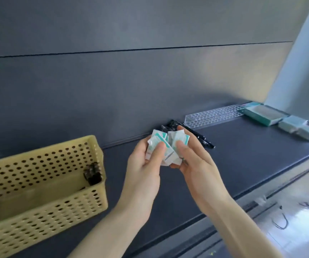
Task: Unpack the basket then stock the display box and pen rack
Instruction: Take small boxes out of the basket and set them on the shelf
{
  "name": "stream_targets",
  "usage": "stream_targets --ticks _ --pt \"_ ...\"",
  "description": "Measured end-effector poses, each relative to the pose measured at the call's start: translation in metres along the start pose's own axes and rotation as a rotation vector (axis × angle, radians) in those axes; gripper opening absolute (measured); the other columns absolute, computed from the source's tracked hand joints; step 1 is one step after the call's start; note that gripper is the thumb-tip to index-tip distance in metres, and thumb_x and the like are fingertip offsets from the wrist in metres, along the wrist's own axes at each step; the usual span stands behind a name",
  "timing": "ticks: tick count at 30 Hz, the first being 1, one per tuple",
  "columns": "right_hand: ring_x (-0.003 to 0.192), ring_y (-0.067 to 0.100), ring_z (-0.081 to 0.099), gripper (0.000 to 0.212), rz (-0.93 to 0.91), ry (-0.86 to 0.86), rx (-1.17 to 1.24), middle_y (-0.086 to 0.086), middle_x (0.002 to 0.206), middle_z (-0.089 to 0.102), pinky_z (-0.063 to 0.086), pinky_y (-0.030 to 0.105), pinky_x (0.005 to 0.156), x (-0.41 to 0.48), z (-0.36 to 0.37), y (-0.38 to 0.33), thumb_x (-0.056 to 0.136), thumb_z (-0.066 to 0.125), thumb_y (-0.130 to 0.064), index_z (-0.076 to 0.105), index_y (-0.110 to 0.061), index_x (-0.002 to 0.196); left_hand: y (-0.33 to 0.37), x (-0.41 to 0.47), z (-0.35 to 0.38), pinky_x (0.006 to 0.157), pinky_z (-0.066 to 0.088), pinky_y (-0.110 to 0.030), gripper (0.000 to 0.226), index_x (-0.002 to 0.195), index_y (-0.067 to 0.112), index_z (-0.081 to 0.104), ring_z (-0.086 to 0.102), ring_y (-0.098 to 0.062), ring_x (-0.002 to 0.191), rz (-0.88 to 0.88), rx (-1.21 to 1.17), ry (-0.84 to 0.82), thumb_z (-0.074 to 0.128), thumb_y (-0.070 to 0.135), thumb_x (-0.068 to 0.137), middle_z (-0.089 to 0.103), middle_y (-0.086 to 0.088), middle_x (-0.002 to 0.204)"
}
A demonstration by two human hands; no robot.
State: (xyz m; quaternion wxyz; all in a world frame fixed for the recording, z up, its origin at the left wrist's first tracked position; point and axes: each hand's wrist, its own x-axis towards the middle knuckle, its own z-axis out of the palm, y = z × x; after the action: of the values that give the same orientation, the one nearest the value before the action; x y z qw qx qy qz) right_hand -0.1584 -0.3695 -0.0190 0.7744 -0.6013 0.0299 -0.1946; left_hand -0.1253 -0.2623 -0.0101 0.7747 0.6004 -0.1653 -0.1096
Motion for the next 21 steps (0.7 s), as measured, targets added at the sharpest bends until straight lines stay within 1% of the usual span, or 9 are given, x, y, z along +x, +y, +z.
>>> stream_targets --ticks 3,6,7,9,10,12,15,19,21 --pt "0.099 0.014 0.063 0.028 0.004 0.079 -0.051 -0.004 0.109 0.069 0.048 0.041 0.091 -0.017 -0.075 -0.014 0.098 0.043 -0.02 0.056 -0.034 0.119 -0.03 -0.007 0.078 0.101 0.045 -0.043 0.023 0.113 0.012 0.065 0.065 -0.018 0.101 -0.055 -0.056 -0.039 0.049 0.012 0.097 0.072 -0.004 0.105" --pt "0.102 0.016 0.062 0.03 0.014 0.173 -0.113 -0.005 0.11 0.068 0.047 0.041 0.094 -0.028 -0.15 -0.027 0.098 0.045 -0.024 0.051 -0.033 0.125 -0.057 -0.01 0.146 0.094 0.05 -0.034 0.02 0.109 0.012 0.067 0.066 -0.021 0.101 -0.074 -0.071 -0.107 0.052 0.012 0.095 0.072 -0.004 0.103" --pt "0.1 0.015 0.062 0.029 0.013 0.196 -0.128 -0.005 0.108 0.068 0.048 0.038 0.092 -0.031 -0.172 -0.032 0.098 0.044 -0.024 0.051 -0.03 0.126 -0.063 -0.008 0.165 0.089 0.051 -0.031 0.019 0.108 0.012 0.067 0.066 -0.021 0.1 -0.084 -0.074 -0.125 0.054 0.012 0.094 0.072 -0.004 0.102" --pt "0.092 0.009 0.063 0.026 0.005 0.225 -0.151 -0.006 0.102 0.068 0.05 0.024 0.079 -0.034 -0.21 -0.041 0.098 0.044 -0.023 0.054 -0.027 0.121 -0.073 -0.003 0.199 0.082 0.05 -0.026 0.018 0.106 0.012 0.069 0.067 -0.019 0.096 -0.1 -0.077 -0.14 0.057 0.013 0.092 0.073 -0.003 0.099" --pt "0.088 0.007 0.063 0.024 -0.004 0.238 -0.162 -0.006 0.099 0.068 0.049 0.018 0.073 -0.033 -0.227 -0.046 0.098 0.045 -0.022 0.055 -0.024 0.119 -0.076 0.002 0.215 0.082 0.051 -0.026 0.017 0.105 0.012 0.069 0.068 -0.017 0.094 -0.105 -0.08 -0.135 0.059 0.013 0.091 0.073 -0.002 0.097" --pt "0.086 0.006 0.062 0.021 -0.029 0.271 -0.198 -0.002 0.099 0.066 0.048 0.013 0.069 -0.028 -0.259 -0.054 0.098 0.045 -0.021 0.055 -0.021 0.117 -0.083 0.015 0.244 0.084 0.051 -0.028 0.014 0.1 0.012 0.071 0.068 -0.015 0.092 -0.106 -0.086 -0.127 0.061 0.014 0.09 0.074 -0.002 0.094" --pt "0.087 0.006 0.059 0.02 -0.061 0.295 -0.231 0.001 0.1 0.063 0.046 0.013 0.071 -0.01 -0.303 -0.059 0.098 0.044 -0.022 0.054 -0.019 0.116 -0.097 0.039 0.283 0.083 0.051 -0.029 0.011 0.093 0.013 0.072 0.067 -0.013 0.087 -0.093 -0.08 -0.116 0.062 0.016 0.089 0.074 -0.002 0.09" --pt "0.08 0.004 0.056 0.02 -0.056 0.285 -0.244 -0.002 0.092 0.06 0.044 0.012 0.068 0.024 -0.356 -0.057 0.099 0.041 -0.022 0.054 -0.018 0.114 -0.127 0.074 0.331 0.085 0.05 -0.033 0.014 0.09 0.011 0.072 0.065 -0.014 0.085 -0.12 -0.08 -0.111 0.059 0.017 0.092 0.072 -0.01 0.091" --pt "0.085 0.007 0.058 0.02 -0.041 0.275 -0.244 0.001 0.096 0.063 0.044 0.014 0.072 0.043 -0.382 -0.055 0.1 0.041 -0.022 0.055 -0.019 0.113 -0.142 0.093 0.355 0.086 0.049 -0.034 0.014 0.091 0.01 0.071 0.065 -0.015 0.084 -0.15 -0.108 -0.096 0.058 0.016 0.092 0.072 -0.008 0.087"
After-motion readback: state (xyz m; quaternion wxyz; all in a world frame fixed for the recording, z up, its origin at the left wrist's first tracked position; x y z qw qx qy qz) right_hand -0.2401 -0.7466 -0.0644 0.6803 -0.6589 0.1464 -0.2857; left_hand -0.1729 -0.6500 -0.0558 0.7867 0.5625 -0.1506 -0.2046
